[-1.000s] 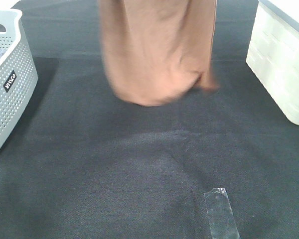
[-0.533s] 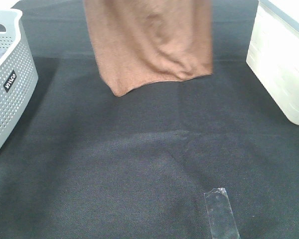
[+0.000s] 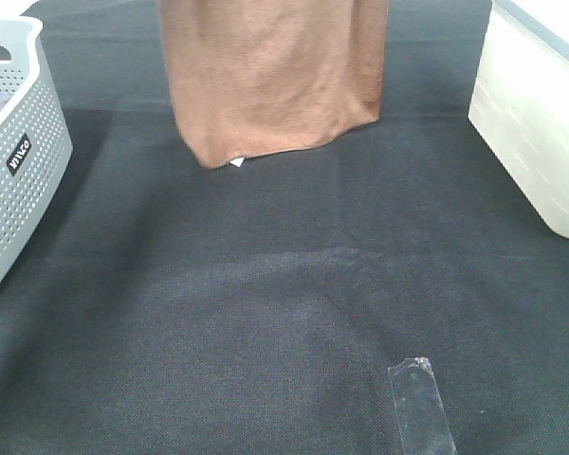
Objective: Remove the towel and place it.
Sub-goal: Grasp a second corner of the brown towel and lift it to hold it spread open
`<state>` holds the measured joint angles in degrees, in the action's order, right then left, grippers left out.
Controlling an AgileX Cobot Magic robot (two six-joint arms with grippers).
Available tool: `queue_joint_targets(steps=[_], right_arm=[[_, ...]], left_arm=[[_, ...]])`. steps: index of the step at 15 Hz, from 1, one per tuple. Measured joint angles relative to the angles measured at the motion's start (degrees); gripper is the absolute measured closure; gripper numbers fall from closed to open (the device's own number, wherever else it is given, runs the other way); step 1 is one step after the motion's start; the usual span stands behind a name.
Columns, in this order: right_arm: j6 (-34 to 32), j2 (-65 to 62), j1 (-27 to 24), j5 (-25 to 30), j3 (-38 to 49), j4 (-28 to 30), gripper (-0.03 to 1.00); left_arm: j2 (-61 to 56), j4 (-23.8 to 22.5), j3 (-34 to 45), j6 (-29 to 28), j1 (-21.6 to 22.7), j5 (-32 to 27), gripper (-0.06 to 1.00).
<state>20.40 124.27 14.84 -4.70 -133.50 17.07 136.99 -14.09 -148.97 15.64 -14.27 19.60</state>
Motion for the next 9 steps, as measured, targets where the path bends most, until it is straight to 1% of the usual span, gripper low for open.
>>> queue_joint_targets(steps=[1, 3, 4, 8, 9], right_arm=[[0.0, 0.5, -0.4, -0.1, -0.8, -1.1, 0.97], [0.0, 0.6, -0.5, -0.3, -1.0, -1.9, 0.97], [-0.2, 0.6, -0.5, -0.2, -1.0, -2.1, 0.97], [-1.9, 0.6, -0.5, 1.9, -1.1, -2.1, 0.97], [-1.9, 0.6, -0.5, 2.5, -1.1, -2.1, 0.97]], left_arm=[[3.6, -0.1, -6.1, -0.2, 0.0, -1.8, 0.94], [5.4, -0.4, -9.9, -0.2, 0.0, -2.2, 0.94], [5.4, -0.9, -10.5, -0.4, 0.1, -2.2, 0.94], [5.4, -5.6, -10.9, -0.8, 0.1, -2.5, 0.94], [5.3, -6.0, -10.9, -1.3, 0.1, -3.0, 0.94]])
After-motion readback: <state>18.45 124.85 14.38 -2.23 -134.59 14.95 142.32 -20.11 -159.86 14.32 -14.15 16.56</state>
